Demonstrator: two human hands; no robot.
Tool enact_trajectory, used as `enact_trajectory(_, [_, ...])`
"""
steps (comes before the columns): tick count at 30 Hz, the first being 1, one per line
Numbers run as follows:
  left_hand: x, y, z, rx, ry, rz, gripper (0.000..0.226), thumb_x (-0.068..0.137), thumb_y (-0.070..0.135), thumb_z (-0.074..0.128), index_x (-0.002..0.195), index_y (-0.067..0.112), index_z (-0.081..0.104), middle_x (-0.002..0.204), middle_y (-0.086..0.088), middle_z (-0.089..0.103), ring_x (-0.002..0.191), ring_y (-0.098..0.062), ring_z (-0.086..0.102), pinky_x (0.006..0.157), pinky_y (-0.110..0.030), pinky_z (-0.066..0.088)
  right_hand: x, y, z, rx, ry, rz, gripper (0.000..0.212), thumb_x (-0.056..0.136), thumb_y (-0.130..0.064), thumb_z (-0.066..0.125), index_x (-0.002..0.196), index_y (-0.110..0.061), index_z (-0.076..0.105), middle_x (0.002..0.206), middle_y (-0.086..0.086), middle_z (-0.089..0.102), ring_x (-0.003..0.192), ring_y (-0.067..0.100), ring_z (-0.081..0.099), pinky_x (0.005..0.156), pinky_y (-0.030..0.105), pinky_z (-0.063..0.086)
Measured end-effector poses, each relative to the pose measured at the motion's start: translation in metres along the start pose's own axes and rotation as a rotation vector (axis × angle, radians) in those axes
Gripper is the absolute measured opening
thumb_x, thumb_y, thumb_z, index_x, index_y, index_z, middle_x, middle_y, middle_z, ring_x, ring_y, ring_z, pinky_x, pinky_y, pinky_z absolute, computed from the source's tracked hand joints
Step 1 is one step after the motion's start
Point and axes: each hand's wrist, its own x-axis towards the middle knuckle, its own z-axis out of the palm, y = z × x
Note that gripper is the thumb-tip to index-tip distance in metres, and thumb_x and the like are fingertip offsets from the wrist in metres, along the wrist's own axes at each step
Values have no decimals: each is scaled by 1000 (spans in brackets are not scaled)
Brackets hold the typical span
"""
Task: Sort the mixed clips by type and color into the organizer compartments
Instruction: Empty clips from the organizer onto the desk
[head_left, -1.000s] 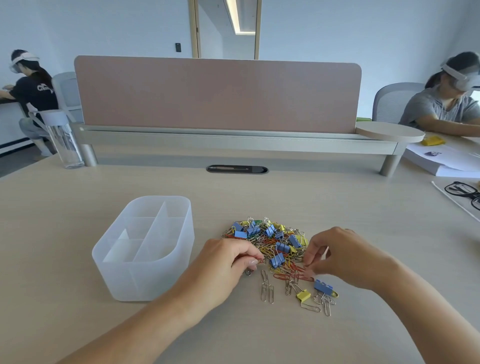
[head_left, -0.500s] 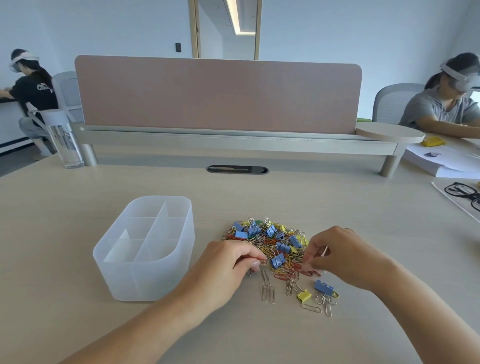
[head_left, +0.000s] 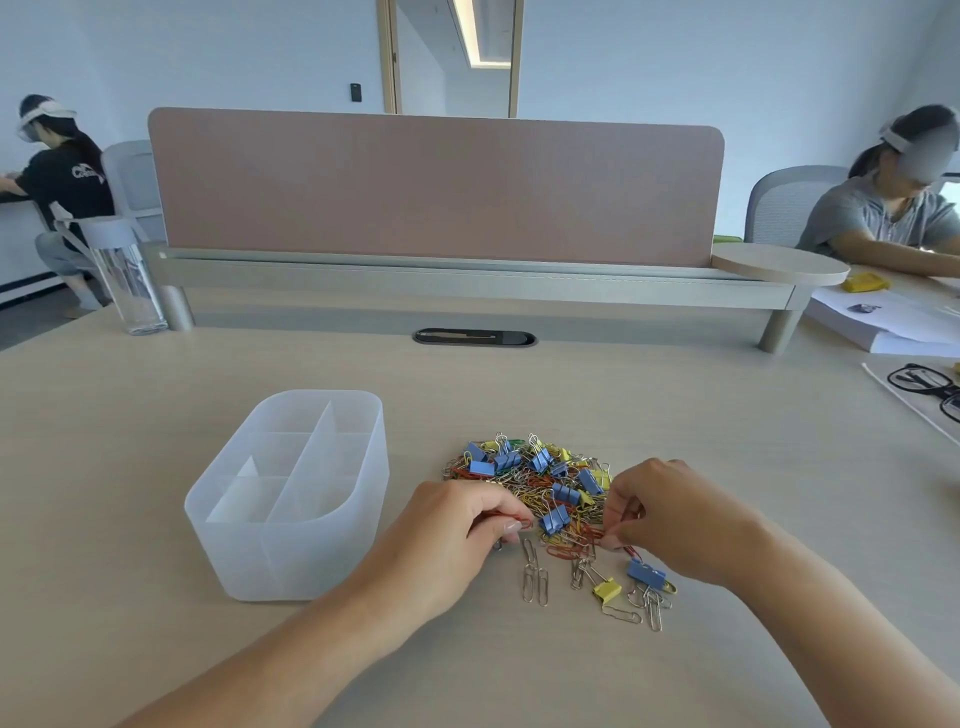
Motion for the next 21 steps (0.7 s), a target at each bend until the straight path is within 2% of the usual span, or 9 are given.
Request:
enact_trajectory(7, [1,1,0,-4,-12,-1,20,96,19,60,99,33,74,81,17,71,78,10,58,68,-5,40,4,-2,2,-5,7,1,19,85,-11,69,75,-27,67,65,-18,61,67,-4,55,61,13,44])
enact_trajectory(14, [2,0,0,9,-17,-10,20,95,21,60,99,34,74,81,20,71,84,5,61,78,-15,47,11,-1,3,69,31,5,8,83,-13,72,80,-20,72,74,-7,71,77,12,67,73,28,54])
enact_trajectory(19, [2,0,0,12,-13,-6,20,95,20,60,100,33,74,81,20,70,84,6,60,76,-10,45,12,1,5,27,23,-18,8,85,-15,70,83,-23,70,77,-6,72,71,3,62,65,18,48])
enact_trajectory(21, [2,0,0,11,-18,-8,19,95,20,61,99,33,74,81,20,70,84,5,61,76,-12,46,11,-1,6,-8,17,-28,10,87,-16,68,85,-26,69,81,-6,72,73,2,62,62,13,44])
